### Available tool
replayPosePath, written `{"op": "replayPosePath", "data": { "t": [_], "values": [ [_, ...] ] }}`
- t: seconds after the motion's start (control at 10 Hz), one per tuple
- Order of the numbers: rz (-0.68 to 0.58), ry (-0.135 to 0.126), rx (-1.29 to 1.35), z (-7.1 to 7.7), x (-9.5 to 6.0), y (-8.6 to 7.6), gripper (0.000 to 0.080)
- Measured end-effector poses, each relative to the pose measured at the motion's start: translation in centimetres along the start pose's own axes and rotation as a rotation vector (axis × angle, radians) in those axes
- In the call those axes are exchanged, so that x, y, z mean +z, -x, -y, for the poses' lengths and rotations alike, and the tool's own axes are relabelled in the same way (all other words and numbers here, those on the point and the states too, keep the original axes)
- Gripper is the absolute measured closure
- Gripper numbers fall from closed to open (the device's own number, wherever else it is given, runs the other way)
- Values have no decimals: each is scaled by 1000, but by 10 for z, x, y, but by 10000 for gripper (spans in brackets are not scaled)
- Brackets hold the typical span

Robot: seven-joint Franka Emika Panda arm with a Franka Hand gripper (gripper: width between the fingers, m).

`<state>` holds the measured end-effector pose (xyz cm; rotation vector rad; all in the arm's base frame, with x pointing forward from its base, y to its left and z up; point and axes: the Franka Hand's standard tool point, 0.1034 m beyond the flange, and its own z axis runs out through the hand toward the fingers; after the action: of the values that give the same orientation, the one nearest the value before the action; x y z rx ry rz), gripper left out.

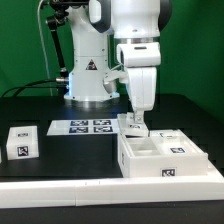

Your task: Assemble cabinet

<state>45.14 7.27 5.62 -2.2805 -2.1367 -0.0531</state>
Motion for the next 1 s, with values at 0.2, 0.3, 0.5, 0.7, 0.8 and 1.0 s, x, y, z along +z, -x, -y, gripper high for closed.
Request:
{"op": "replayPosePath", "data": {
  "t": [0.2, 0.3, 0.5, 0.7, 0.8, 1.0],
  "values": [
    [-3, 1, -15, -1, 1, 4, 729],
    [-4, 3, -14, -2, 1, 9, 729],
    [-10, 2, -56, -4, 2, 17, 729],
    [-10, -4, -55, -5, 1, 18, 729],
    [-10, -5, -50, -5, 1, 17, 729],
    [-13, -5, -53, -4, 1, 11, 729]
  ]
}}
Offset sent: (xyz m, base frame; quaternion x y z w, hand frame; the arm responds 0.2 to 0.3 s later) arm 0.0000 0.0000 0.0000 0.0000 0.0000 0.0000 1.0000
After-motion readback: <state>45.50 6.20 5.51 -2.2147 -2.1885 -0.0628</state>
